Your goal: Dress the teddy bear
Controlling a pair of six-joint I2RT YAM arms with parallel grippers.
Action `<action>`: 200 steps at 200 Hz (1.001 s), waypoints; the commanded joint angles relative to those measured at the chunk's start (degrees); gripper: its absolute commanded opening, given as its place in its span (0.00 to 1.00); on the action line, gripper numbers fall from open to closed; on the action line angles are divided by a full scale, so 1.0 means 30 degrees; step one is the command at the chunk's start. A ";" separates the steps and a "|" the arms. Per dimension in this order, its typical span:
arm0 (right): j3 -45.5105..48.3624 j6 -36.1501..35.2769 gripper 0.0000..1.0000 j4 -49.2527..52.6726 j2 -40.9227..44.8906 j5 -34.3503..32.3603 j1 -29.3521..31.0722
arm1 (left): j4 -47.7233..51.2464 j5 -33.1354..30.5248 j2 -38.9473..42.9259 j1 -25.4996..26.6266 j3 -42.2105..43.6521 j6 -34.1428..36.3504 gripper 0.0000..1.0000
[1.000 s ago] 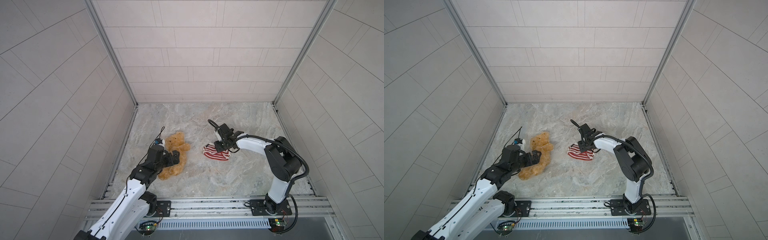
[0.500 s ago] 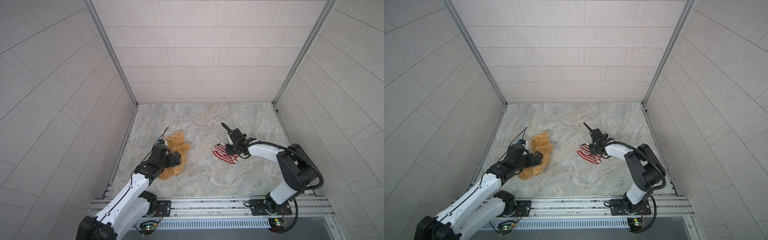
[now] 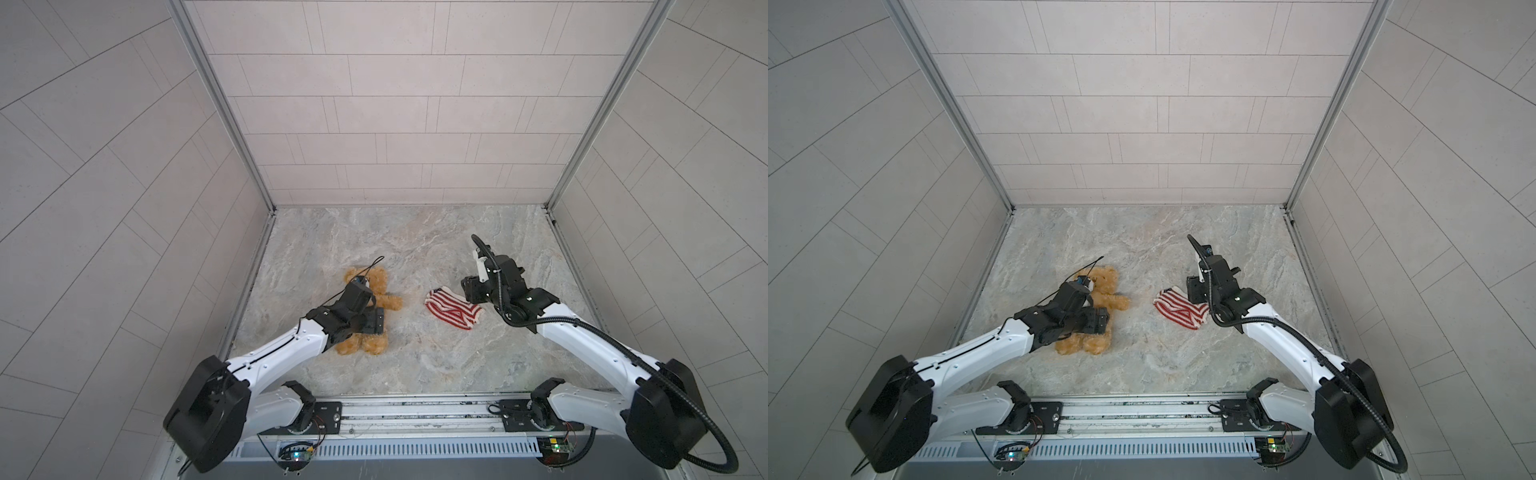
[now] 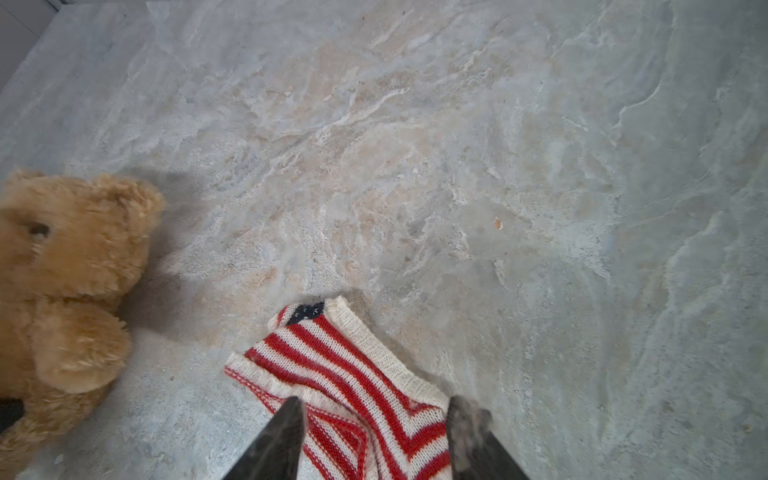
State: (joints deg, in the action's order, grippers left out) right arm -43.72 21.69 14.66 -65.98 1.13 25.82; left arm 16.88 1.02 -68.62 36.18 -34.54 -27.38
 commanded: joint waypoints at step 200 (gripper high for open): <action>0.2644 0.0033 0.58 0.0344 0.2735 0.0518 0.0003 | 0.3581 0.0616 -0.0448 0.0553 -0.3738 0.1570 0.94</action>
State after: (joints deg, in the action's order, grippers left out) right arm -36.21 21.26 16.71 -57.87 1.48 25.80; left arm 29.61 0.38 -70.67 41.34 -47.70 -21.67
